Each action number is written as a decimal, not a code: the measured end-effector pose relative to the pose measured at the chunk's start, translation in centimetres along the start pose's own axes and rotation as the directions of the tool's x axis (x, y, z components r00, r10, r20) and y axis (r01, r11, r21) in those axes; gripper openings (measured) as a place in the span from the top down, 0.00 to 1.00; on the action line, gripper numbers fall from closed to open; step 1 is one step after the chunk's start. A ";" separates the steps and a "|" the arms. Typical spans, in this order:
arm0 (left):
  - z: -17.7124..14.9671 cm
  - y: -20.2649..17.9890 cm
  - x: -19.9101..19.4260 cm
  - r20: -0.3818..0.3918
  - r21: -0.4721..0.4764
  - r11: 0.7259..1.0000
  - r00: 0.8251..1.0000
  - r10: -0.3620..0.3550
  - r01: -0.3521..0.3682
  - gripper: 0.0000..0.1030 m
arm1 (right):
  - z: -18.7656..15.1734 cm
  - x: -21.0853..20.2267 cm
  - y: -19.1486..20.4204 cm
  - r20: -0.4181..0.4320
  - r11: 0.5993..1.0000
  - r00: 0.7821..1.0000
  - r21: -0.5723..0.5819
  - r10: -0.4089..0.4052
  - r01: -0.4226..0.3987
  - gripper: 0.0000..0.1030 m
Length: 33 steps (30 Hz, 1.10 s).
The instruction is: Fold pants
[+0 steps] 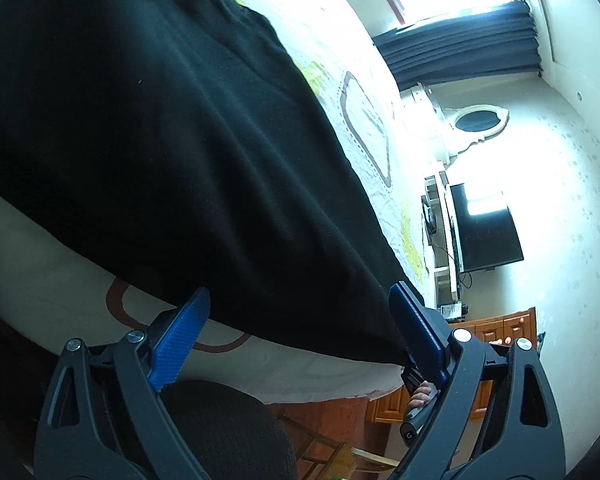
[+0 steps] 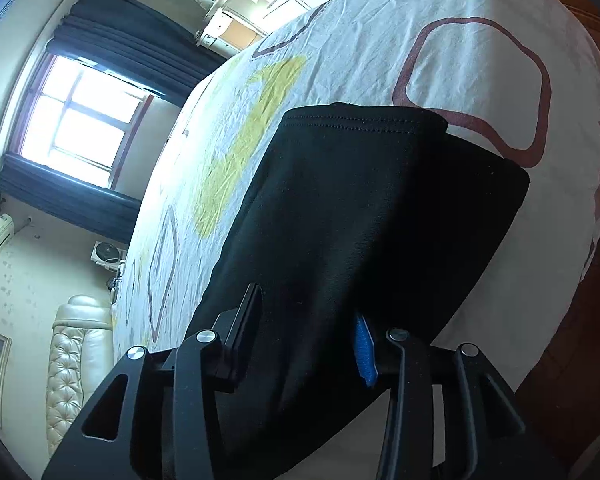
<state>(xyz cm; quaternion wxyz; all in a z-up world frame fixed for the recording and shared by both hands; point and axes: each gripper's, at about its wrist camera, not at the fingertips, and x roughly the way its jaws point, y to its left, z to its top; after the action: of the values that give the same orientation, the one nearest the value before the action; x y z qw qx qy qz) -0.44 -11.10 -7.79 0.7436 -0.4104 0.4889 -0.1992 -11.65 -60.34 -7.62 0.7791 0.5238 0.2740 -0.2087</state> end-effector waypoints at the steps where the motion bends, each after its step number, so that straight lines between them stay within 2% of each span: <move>1: 0.2 0.1 0.0 0.010 -0.010 1.000 1.000 0.004 -0.004 0.17 | -0.3 0.0 -0.2 0.002 1.000 1.000 0.001 0.006 -0.006 0.59; 2: 0.3 0.1 0.0 0.020 -0.013 1.000 1.000 0.007 -0.007 0.20 | -0.3 0.0 -0.3 0.003 1.000 1.000 0.003 0.014 -0.014 0.59; 4: 0.9 -0.4 0.1 0.037 -0.001 1.000 0.999 0.028 -0.028 0.39 | -0.4 -0.2 -0.9 0.005 0.999 0.999 0.015 0.037 -0.037 0.59; 5: 1.1 -0.7 0.2 0.044 0.012 0.998 0.998 0.054 -0.055 0.43 | -0.4 -0.2 -1.2 0.007 0.998 0.999 0.027 0.053 -0.053 0.59; 6: 1.4 -0.8 0.3 0.047 0.016 0.997 0.997 0.068 -0.069 0.52 | -0.3 -0.2 -1.8 0.009 0.997 0.997 0.042 0.071 -0.071 0.58; 8: 1.9 -0.4 0.5 0.041 -0.012 0.996 0.995 0.093 -0.092 0.66 | -0.3 -0.2 -2.6 0.015 0.988 0.991 0.080 0.131 -0.132 0.53; 9: 2.0 -0.1 0.6 0.033 -0.033 0.994 0.994 0.101 -0.100 0.78 | -0.3 -0.2 -3.4 0.016 0.983 0.987 0.092 0.160 -0.160 0.51; 11: 2.1 0.6 0.5 0.024 -0.060 0.994 0.995 0.097 -0.095 0.85 | -0.2 -0.2 -3.5 0.007 0.983 0.986 0.077 0.168 -0.168 0.51; 14: 2.2 0.3 0.5 0.018 -0.032 0.993 0.993 0.113 -0.112 0.87 | -0.1 -0.3 -3.2 -0.004 0.995 0.995 0.011 0.101 -0.101 0.70; 16: 2.3 -0.1 0.5 0.017 -0.030 0.993 0.993 0.113 -0.113 0.89 | -0.4 -0.2 -3.5 -0.010 0.995 0.995 0.017 0.096 -0.095 0.91; 20: 2.4 -1.1 -0.3 0.034 0.000 0.995 0.995 0.097 -0.097 0.90 | -0.4 -0.9 -4.4 -0.011 0.987 0.989 0.064 0.146 -0.145 0.93; 25: 2.0 -2.6 -1.1 0.061 0.089 0.989 0.992 0.109 -0.114 0.91 | 0.1 -2.6 -4.6 0.003 0.988 0.988 0.032 0.152 -0.152 0.93; 33: 1.3 -0.7 -0.1 0.005 0.070 0.985 0.988 0.156 -0.156 0.91 | -0.2 -2.7 -7.2 -0.008 0.990 0.993 0.074 0.119 -0.118 0.94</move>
<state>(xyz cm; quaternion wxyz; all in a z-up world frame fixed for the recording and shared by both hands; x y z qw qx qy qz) 0.73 -10.83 -6.94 0.7705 -0.3447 0.5124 -0.1577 -18.15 -62.63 -10.96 0.7687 0.5687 0.2393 -0.1685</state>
